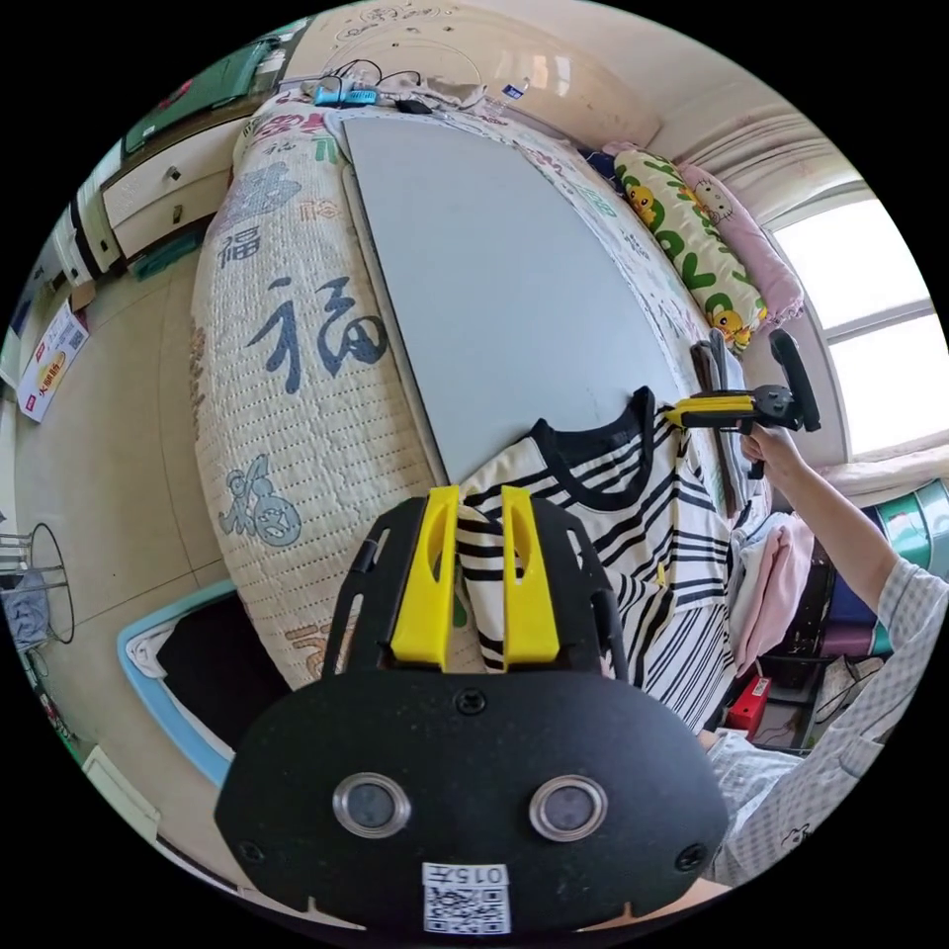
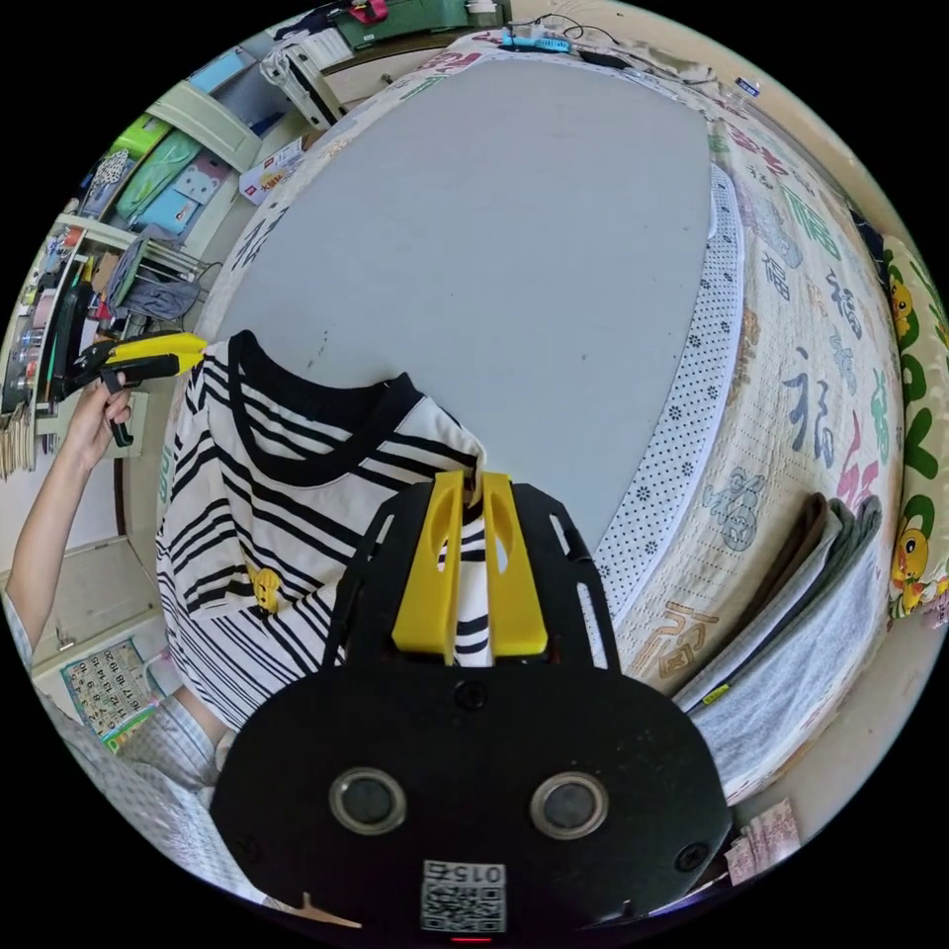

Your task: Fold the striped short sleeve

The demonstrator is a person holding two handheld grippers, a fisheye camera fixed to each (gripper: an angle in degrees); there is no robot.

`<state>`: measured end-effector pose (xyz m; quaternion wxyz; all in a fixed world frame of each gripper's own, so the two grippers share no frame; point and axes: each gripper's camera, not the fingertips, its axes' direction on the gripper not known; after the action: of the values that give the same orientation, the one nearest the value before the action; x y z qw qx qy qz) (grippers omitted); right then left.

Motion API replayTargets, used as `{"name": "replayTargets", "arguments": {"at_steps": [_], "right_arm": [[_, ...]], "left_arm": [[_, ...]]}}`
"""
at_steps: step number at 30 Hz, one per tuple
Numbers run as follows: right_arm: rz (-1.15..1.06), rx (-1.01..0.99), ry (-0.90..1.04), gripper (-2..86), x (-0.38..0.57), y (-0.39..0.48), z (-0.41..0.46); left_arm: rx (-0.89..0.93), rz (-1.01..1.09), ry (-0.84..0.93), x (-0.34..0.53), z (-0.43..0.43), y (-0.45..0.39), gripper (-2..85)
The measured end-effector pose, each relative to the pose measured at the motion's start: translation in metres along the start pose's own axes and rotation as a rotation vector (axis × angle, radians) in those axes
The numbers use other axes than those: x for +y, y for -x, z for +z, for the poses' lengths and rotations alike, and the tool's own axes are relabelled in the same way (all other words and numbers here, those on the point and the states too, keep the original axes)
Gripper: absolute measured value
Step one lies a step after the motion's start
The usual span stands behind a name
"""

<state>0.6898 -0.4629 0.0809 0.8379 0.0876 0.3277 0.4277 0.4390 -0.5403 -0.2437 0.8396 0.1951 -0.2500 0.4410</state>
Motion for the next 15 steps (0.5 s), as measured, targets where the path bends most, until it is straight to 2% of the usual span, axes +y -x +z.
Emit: {"name": "replayTargets", "arguments": {"at_steps": [3,9,15], "right_arm": [[0.009,0.006,0.004,4.4,0.001,-0.011,-0.002],[0.003,0.023,0.001,0.0,0.004,-0.031,-0.014],[-0.024,-0.059,-0.173,-0.6,0.062,-0.052,-0.091]], "left_arm": [[-0.002,0.013,0.011,0.000,0.000,-0.001,9.9],[0.026,0.026,0.006,0.008,-0.007,-0.007,3.7],[0.060,0.092,-0.135,0.046,-0.061,-0.036,0.5]]}}
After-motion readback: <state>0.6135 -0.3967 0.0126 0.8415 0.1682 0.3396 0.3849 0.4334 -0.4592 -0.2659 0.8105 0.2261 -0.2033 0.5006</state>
